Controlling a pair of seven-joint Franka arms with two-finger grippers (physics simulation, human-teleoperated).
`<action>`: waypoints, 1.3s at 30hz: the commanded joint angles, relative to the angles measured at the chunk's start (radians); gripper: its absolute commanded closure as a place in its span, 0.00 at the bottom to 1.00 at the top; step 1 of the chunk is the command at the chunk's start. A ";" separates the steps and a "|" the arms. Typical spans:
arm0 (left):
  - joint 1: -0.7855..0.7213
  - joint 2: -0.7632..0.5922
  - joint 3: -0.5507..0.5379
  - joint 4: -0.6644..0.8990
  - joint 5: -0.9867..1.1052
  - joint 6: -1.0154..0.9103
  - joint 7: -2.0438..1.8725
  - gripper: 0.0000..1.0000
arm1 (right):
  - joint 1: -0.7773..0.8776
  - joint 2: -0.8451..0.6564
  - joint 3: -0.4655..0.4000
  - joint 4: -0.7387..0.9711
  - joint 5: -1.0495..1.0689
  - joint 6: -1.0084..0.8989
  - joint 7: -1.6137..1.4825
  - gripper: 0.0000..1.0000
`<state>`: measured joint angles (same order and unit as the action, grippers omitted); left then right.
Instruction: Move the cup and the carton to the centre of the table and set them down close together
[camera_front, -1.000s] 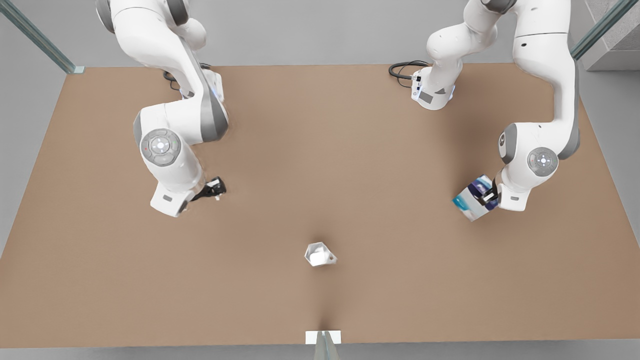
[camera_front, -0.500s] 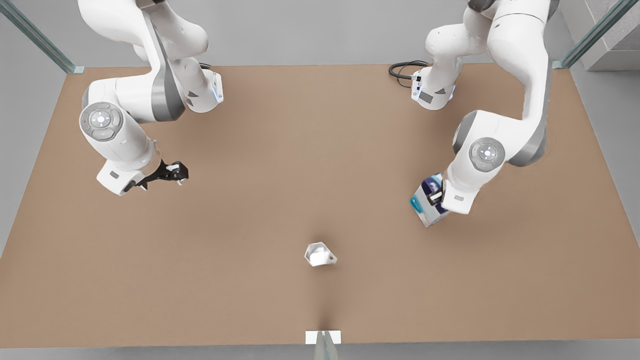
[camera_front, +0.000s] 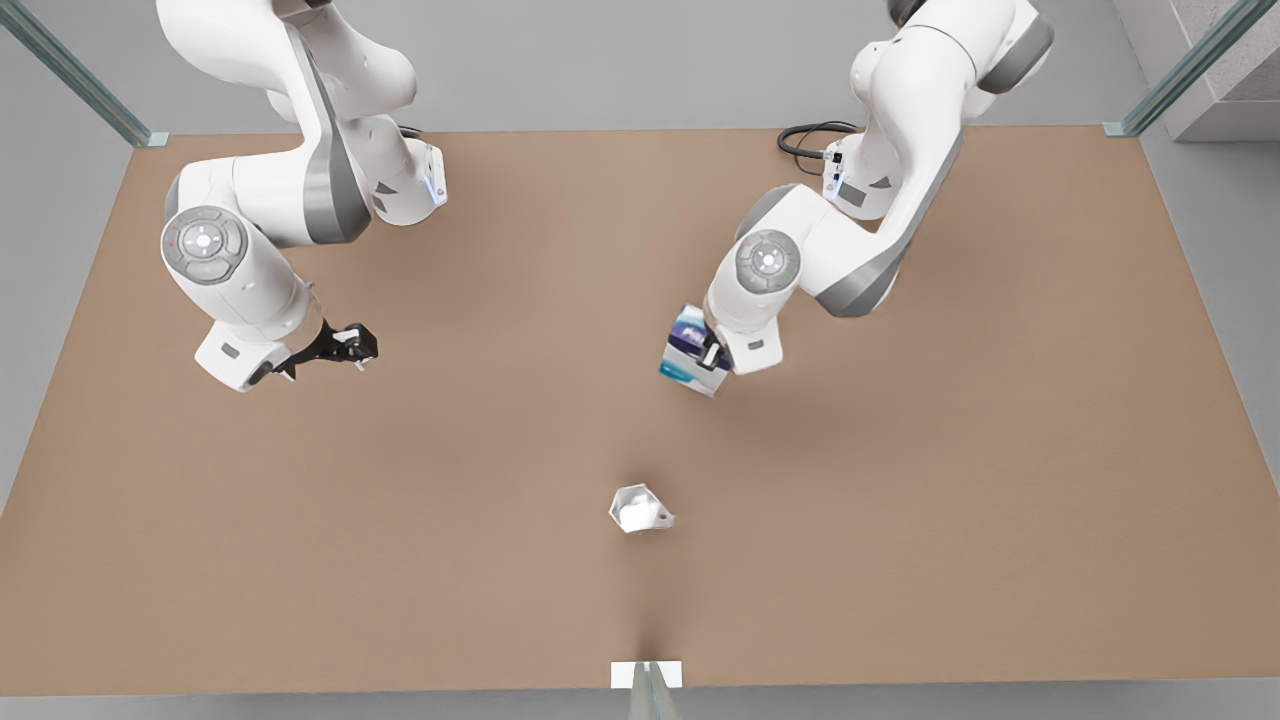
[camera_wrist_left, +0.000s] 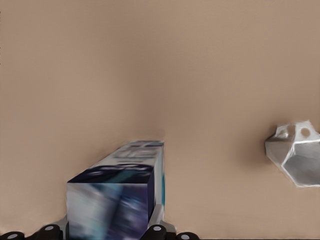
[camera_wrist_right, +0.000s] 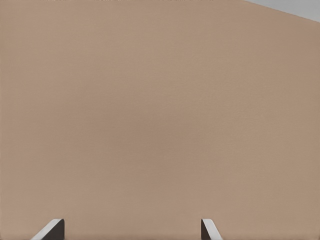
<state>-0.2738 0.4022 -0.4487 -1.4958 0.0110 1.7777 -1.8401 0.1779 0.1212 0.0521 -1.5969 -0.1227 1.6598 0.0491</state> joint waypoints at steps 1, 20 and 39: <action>-0.008 0.013 0.001 0.009 -0.028 0.003 -0.030 0.49 | 0.000 0.000 0.000 0.000 0.000 0.000 0.000 0.00; -0.232 0.274 0.163 0.207 0.044 0.057 -0.257 0.48 | 0.000 -0.002 0.000 0.002 0.000 -0.003 0.000 0.00; -0.245 0.316 0.163 0.203 0.060 0.100 -0.268 0.00 | -0.005 0.000 0.000 0.000 0.000 -0.005 0.000 0.00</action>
<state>-0.5185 0.7180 -0.2853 -1.2932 0.0679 1.8775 -2.1077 0.1724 0.1212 0.0521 -1.5969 -0.1227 1.6552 0.0491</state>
